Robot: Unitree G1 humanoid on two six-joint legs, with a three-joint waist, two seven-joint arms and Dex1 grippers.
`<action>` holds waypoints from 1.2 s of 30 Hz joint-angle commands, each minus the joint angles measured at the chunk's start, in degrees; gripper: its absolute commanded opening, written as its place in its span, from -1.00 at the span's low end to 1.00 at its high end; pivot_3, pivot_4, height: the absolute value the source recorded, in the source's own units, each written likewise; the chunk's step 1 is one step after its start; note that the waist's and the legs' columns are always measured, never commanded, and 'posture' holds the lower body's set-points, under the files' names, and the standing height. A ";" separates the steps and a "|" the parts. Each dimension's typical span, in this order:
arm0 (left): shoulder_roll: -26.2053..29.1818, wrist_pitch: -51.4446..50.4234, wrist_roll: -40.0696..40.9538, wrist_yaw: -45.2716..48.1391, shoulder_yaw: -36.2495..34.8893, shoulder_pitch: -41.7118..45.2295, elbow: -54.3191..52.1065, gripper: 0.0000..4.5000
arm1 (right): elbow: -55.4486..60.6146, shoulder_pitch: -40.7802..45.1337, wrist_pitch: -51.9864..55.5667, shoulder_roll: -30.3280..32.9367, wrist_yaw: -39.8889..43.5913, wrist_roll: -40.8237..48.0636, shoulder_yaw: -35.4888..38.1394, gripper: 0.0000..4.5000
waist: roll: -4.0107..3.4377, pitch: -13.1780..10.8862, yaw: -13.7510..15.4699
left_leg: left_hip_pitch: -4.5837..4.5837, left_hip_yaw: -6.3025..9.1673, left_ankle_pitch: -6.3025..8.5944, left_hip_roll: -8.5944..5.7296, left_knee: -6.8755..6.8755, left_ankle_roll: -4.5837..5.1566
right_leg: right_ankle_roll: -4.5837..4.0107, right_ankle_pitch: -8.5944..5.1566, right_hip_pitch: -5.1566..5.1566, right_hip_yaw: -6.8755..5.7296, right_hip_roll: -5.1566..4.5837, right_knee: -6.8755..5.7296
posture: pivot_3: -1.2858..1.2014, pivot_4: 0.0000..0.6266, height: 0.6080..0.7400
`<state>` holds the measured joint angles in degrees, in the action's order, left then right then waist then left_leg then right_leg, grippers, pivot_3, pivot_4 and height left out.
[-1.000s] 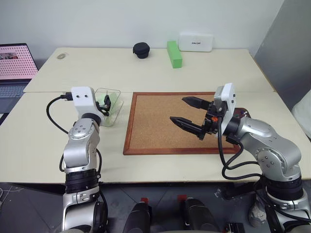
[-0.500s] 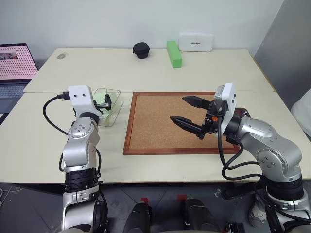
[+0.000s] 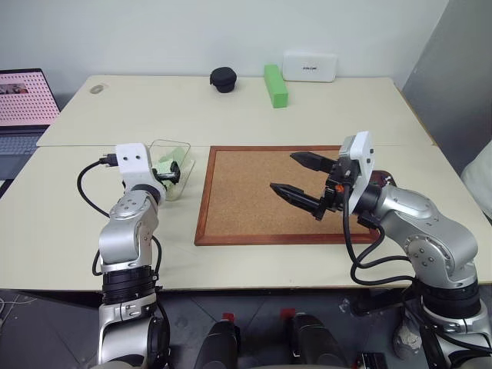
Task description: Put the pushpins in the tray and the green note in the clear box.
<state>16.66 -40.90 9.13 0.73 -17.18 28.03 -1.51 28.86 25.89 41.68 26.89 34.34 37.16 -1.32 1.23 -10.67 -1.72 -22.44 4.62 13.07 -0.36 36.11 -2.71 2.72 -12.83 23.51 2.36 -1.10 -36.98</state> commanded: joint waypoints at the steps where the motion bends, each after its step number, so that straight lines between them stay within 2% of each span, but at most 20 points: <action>1: 1.20 -0.36 0.68 0.64 -0.39 1.72 -0.38 0.98 | 1.39 0.54 -1.53 0.04 -0.14 -0.16 0.83 1.00 | 0.00 0.00 0.00 | 0.00 0.00 0.00 0.00 0.00 0.00 | 0.00 0.00 0.00 0.00 0.00 0.00 | 0.03 -0.52 1.00; 19: 3.10 -5.15 -0.31 3.29 1.73 1.45 1.02 0.98 | 0.60 -0.74 -3.75 -0.11 0.77 -1.98 0.38 1.00 | 0.00 0.00 -0.02 | 0.01 -0.01 0.00 0.00 -0.01 0.00 | 0.00 0.00 0.00 0.01 0.00 0.00 | 0.03 -0.52 1.00; 27: 3.44 -2.54 -0.79 3.14 1.92 2.13 1.29 0.98 | 0.74 0.13 -3.13 -0.22 0.37 -1.90 0.41 1.00 | 0.00 0.00 -0.01 | 0.01 0.00 0.00 0.00 -0.01 0.00 | 0.00 0.00 0.00 0.00 -0.01 0.00 | 0.03 -0.52 1.00; 30: 3.30 -1.72 0.17 4.83 2.59 2.38 0.71 0.98 | 0.76 0.37 -3.01 -0.24 0.30 -1.91 0.37 1.00 | 0.00 0.00 0.00 | 0.00 0.00 0.00 0.00 -0.01 0.00 | 0.00 0.00 0.01 0.00 -0.01 0.01 | 0.03 -0.52 1.00; 36: 2.65 -6.70 3.38 6.70 1.51 3.15 1.17 0.98 | 0.49 0.67 -3.19 -0.29 0.35 -2.16 0.20 1.00 | 0.00 0.00 -0.03 | -0.01 0.00 0.00 0.00 -0.01 0.00 | 0.00 0.00 0.01 0.00 -0.01 0.01 | 0.03 -0.52 1.00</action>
<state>19.21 -46.11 10.98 6.97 -14.75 29.63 0.51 28.42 25.41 39.21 26.56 34.79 34.99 -1.39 1.23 -10.67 -1.75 -22.45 4.62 13.07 -0.36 36.10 -2.71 2.72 -12.84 23.53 2.36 -1.10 -36.97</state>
